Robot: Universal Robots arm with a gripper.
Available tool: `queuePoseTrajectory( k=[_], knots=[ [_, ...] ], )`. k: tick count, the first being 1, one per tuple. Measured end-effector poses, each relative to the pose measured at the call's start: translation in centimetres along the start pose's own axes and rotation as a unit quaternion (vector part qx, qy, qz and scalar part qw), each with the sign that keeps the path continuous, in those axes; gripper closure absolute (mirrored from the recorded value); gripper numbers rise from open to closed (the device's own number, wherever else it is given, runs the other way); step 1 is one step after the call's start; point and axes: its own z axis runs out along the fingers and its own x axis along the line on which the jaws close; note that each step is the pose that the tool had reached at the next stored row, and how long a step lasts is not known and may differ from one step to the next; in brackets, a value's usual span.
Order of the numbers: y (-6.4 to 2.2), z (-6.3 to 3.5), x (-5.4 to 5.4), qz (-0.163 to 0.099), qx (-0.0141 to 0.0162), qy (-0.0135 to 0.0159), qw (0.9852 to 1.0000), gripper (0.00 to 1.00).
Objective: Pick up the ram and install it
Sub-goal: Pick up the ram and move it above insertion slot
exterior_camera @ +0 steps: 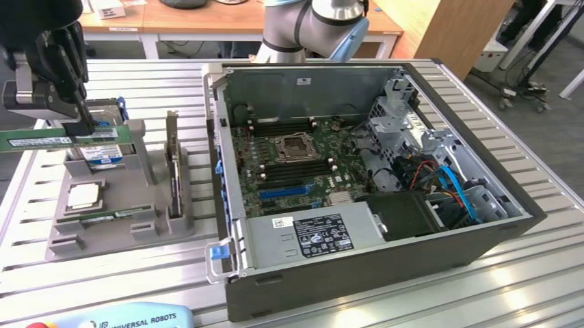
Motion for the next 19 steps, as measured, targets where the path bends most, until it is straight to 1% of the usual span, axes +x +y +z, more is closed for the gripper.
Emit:
queuePoseTrajectory(
  k=[8,19],
  knots=[
    [-0.04,-0.03,0.0,0.0,-0.0002,0.0001,1.0,0.88],
    [-1.12,-0.07,0.0,0.0,-0.0001,0.0001,1.0,0.88]
  ],
)
